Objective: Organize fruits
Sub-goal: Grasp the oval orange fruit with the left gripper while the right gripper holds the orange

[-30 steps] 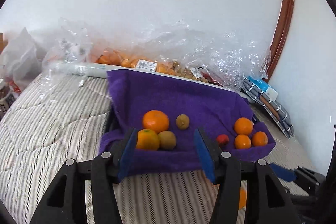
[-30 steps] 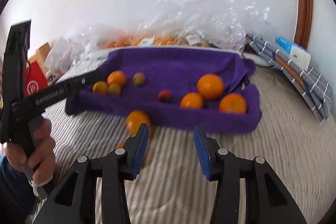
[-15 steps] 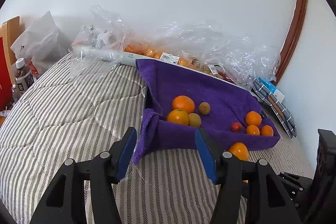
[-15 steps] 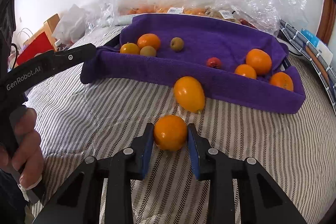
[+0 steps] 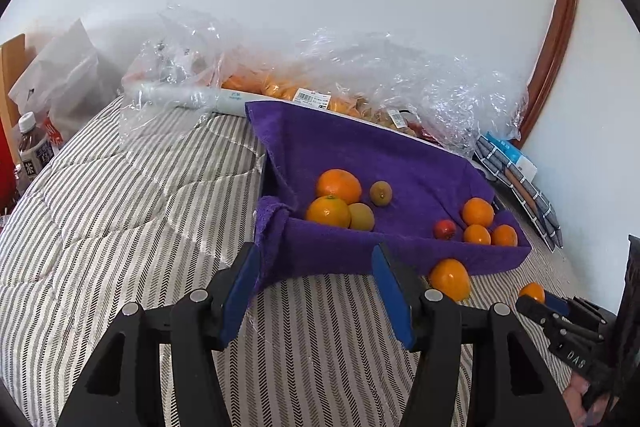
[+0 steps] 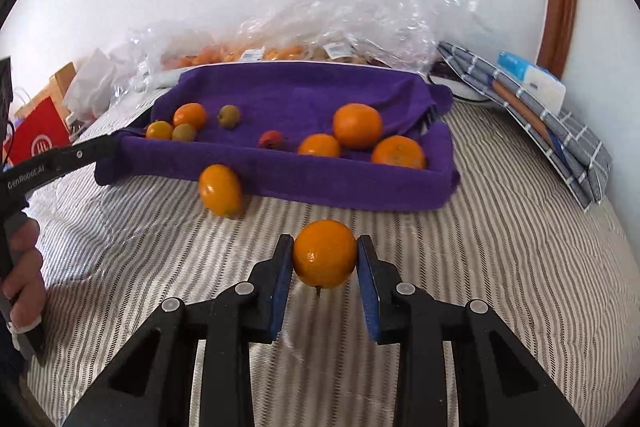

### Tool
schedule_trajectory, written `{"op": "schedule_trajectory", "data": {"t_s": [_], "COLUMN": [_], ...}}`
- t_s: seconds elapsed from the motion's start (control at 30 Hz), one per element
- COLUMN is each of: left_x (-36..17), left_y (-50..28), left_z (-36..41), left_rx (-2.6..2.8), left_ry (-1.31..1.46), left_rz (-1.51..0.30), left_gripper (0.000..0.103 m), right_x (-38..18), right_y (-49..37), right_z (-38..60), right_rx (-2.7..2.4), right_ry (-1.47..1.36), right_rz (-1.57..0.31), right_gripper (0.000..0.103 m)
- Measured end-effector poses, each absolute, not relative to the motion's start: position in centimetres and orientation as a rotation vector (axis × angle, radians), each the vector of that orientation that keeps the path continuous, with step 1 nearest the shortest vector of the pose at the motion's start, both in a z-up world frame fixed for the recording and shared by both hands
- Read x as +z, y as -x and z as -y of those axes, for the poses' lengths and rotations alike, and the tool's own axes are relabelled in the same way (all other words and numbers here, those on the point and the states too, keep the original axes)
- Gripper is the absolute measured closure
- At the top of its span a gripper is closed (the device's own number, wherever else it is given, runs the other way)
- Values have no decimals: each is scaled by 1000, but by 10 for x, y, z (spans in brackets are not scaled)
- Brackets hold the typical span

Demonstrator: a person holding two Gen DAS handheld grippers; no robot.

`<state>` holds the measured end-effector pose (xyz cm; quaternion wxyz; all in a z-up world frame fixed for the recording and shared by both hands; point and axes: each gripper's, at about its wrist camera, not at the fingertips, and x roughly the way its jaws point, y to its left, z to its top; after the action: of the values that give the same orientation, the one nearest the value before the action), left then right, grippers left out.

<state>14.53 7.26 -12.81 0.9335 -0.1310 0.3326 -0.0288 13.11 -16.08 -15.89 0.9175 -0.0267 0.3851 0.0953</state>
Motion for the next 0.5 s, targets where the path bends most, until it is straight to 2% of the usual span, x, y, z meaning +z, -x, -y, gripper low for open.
{"op": "schedule_trajectory", "data": {"t_s": [0.5], "left_x": [-133], "left_y": [-150], "left_z": [-52], "left_rx": [-191], "left_ry": [237], "left_rz": [-732], "left_gripper": [41], "right_x": [-156], "right_y": [-132], "right_z": [195], "right_rx": [194], "right_ry": [-134], "right_rz": [-753], "right_gripper": [72]}}
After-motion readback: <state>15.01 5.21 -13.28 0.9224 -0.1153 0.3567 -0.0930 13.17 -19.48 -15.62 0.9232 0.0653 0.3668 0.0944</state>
